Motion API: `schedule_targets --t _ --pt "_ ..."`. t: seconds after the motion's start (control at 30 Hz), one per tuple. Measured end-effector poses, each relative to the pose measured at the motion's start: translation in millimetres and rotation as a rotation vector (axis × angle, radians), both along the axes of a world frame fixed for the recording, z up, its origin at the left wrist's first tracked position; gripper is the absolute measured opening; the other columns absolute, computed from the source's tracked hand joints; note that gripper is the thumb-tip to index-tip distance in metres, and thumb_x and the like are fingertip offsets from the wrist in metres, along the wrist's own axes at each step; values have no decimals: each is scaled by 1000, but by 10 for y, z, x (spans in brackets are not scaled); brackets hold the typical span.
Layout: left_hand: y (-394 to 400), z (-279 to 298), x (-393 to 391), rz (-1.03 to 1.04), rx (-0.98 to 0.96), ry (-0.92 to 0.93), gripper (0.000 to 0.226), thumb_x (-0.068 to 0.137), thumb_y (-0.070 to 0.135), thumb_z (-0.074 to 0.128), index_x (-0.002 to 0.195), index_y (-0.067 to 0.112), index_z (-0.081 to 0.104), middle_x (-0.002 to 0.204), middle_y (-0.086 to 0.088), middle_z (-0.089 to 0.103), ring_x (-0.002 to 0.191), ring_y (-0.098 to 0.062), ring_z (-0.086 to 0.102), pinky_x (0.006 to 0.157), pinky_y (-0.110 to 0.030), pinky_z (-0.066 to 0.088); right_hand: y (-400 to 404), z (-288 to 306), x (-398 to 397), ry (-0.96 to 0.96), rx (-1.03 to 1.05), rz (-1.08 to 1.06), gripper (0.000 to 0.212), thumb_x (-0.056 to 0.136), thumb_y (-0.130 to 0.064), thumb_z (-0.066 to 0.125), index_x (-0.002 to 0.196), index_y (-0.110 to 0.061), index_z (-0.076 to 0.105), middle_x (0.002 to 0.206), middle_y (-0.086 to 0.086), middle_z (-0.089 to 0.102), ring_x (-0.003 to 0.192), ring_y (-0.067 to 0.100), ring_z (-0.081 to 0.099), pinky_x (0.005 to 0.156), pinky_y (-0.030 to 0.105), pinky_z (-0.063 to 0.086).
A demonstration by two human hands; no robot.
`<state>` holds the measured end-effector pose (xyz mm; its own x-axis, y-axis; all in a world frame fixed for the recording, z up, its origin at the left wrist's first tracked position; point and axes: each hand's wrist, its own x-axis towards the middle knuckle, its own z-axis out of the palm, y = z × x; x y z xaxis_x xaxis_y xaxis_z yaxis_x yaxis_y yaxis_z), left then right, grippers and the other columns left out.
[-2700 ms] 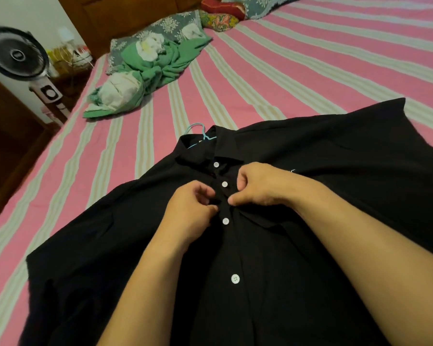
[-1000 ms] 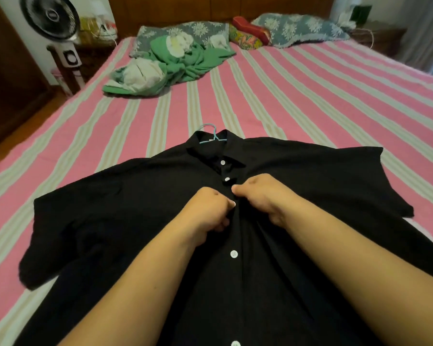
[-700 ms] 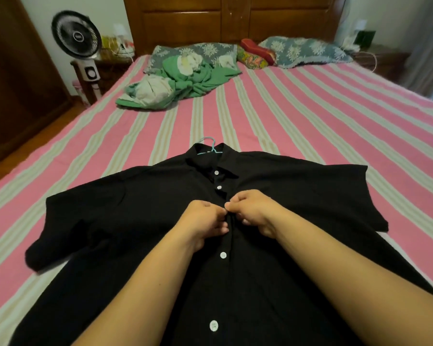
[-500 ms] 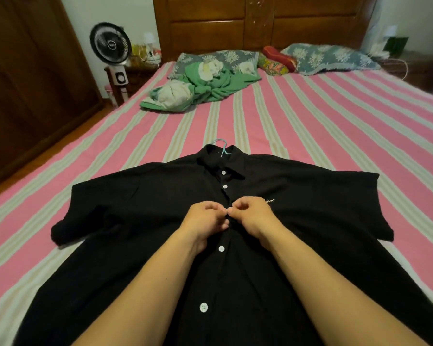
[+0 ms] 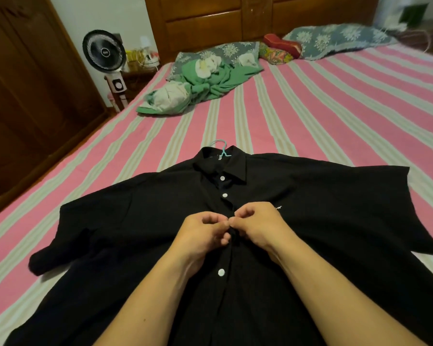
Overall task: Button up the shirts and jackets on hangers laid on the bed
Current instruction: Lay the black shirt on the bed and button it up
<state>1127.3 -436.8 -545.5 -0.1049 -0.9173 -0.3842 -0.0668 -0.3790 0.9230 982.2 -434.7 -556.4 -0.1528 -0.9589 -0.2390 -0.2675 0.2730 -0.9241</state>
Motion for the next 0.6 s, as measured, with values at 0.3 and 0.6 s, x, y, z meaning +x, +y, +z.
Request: schedule_targets --t 0.3,0.6 --pt "1 -28 -7 35 -50 -20 8 93 -2 65 99 -7 69 76 -12 65 59 -14 63 56 -23 54 -25 32 17 150 47 -35 12 78 -23 75 69 -20 68 60 -2 66 54 15 57 56 30 49" --pt "-9 -20 12 51 -46 -7 7 92 -2 66 97 -5 70 76 -11 68 62 -15 65 59 -24 56 72 140 -8 34 45 30 9 85 -14 72 77 -18 73 71 3 72 64 14 63 69 35 57"
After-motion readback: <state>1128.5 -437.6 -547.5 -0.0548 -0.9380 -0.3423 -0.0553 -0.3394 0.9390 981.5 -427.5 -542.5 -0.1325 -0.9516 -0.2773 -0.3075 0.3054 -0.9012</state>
